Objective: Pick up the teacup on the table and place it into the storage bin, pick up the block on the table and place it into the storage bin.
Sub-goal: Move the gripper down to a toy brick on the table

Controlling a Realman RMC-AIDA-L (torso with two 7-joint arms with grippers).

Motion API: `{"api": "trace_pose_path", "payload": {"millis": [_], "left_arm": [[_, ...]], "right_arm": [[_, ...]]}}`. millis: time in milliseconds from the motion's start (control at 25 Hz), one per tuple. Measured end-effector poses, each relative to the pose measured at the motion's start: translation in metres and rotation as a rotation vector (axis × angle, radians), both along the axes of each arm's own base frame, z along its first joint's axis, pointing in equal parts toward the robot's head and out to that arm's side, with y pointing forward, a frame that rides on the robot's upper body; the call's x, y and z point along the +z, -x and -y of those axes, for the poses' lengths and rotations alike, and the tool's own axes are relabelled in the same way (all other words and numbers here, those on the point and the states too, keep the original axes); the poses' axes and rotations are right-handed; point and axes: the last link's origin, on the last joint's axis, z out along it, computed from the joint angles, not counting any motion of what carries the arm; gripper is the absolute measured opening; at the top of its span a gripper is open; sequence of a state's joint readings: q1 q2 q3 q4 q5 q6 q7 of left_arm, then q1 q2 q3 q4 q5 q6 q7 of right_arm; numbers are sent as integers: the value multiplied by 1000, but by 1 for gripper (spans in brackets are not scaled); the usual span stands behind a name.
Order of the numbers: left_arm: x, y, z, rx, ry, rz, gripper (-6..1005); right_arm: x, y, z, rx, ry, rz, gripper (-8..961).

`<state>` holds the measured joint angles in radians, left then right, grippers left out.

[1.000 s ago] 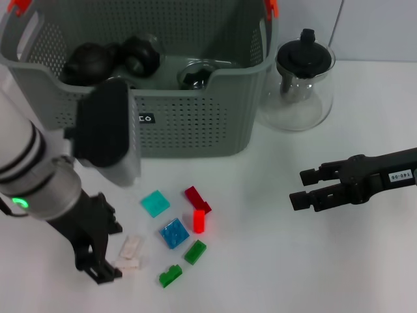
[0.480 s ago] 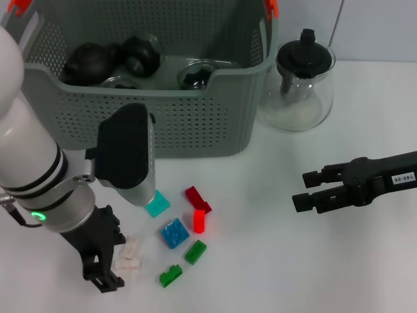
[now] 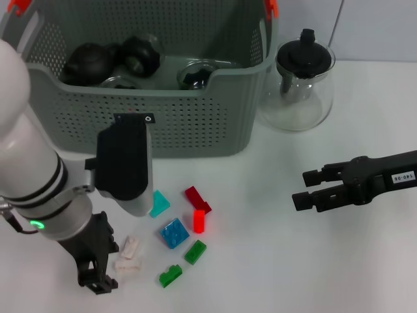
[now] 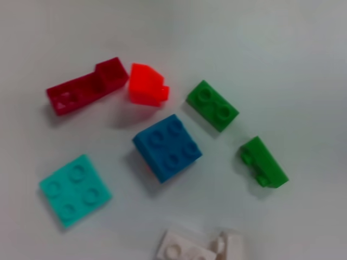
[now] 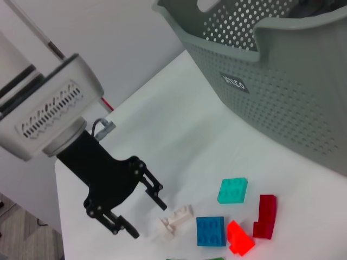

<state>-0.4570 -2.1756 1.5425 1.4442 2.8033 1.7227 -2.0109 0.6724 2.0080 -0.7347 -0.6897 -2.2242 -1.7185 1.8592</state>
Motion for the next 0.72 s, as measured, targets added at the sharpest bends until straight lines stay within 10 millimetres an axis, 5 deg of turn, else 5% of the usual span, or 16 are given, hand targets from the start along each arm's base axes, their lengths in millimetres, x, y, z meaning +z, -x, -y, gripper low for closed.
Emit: {"api": "trace_pose_path", "payload": {"millis": [720], "left_arm": [[-5,4,-2,11,-23,-37,589]], "right_arm": [[0,2,-3,8,-5,3,945]]}}
